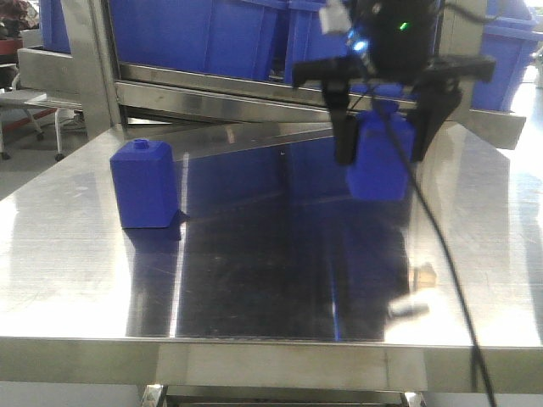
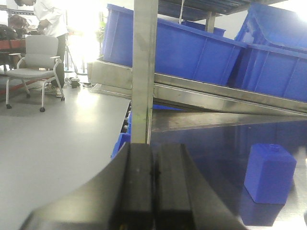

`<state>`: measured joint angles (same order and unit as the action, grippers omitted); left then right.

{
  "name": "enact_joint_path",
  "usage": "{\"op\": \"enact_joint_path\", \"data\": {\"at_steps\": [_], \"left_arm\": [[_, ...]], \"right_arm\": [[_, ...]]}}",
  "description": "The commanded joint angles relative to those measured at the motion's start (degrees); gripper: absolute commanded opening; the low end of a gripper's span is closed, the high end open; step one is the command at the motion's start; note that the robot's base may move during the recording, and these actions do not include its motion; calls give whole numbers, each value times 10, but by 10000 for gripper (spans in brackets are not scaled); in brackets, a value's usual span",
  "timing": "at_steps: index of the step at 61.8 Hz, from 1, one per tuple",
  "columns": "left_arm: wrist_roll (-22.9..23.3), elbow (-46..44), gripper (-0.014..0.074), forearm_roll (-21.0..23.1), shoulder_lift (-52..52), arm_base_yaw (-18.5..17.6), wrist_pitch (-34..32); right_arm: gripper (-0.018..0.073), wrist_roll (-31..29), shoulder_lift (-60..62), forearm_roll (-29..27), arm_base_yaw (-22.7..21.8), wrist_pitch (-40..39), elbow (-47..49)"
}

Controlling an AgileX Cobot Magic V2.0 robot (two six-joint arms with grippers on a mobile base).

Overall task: Pick and sort blue part to right shelf
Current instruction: 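Close the right gripper on the blue bottle and lift it up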

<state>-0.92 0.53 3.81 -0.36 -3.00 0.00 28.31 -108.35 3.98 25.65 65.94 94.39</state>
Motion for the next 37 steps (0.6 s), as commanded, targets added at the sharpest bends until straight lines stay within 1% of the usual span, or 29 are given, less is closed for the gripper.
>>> {"op": "enact_joint_path", "data": {"at_steps": [1, 8, 19, 30, 34, 37], "left_arm": [[3, 12, 123, 5, -13, -3, -52], [3, 12, 124, 5, -13, -3, -52], [3, 12, 123, 5, -13, -3, -52], [3, 12, 123, 5, -13, -3, -52], [3, 12, 124, 5, -13, -3, -52], [3, 12, 123, 5, -13, -3, -52]], "right_arm": [[414, -50, 77, 15, -24, -45, -16], [414, -100, 129, 15, -52, -103, -82], [414, -189, 220, 9, -112, -199, -195], [414, -263, 311, -27, -170, -324, -309], [414, -296, 344, -45, -193, -382, -359], [414, -318, 369, -48, -206, -420, -393]]}}
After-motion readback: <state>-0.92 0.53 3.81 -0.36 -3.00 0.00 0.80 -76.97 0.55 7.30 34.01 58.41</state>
